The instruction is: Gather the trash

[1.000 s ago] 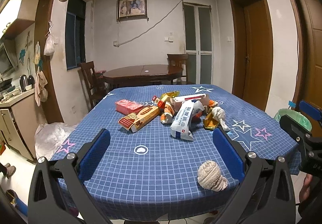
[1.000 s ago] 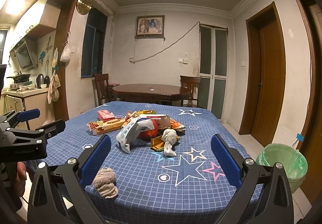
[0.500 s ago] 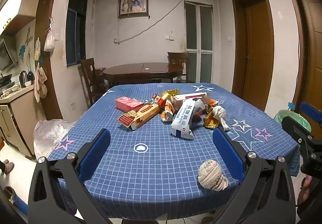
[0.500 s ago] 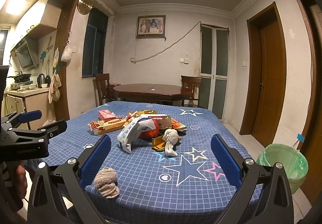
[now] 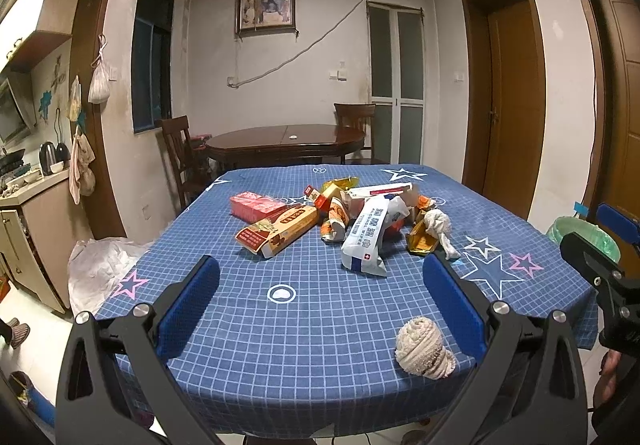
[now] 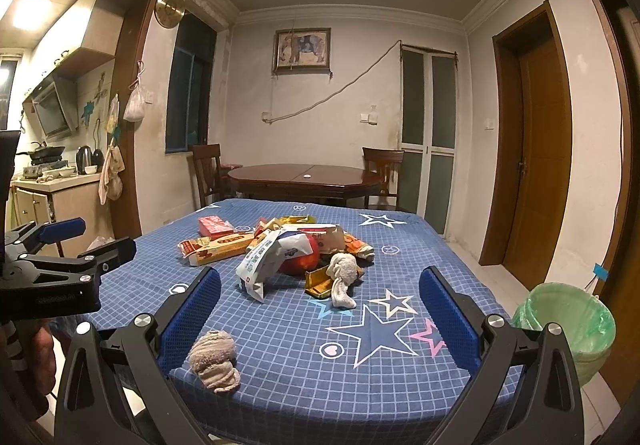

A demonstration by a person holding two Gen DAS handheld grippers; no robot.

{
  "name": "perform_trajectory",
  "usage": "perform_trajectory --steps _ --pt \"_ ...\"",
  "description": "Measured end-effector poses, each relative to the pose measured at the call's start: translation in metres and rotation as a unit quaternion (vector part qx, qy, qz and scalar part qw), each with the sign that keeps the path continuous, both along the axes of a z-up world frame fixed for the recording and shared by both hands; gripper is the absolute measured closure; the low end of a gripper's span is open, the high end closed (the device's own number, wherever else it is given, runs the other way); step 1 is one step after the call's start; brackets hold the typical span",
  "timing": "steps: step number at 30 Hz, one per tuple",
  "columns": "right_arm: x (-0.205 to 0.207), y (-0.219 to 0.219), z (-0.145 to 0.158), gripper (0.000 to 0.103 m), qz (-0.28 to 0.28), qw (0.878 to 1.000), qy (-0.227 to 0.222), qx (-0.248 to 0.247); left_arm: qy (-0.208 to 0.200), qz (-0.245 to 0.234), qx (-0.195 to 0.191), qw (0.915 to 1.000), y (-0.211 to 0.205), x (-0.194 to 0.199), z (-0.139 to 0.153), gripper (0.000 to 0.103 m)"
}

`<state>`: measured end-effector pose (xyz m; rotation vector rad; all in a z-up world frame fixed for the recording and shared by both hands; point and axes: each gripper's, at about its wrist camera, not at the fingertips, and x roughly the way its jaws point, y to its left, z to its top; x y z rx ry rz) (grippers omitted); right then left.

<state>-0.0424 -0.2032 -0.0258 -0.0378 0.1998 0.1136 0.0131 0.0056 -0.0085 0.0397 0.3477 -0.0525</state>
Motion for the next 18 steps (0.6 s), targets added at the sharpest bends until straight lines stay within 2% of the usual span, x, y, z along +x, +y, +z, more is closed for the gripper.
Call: perform_trajectory --steps 18 --pt "0.0025 0.0003 -0.0008 0.004 0.004 1.000 0.003 -0.002 0.009 0.002 0.001 1.0000 0.0019 0.0067 -0.0027 0.005"
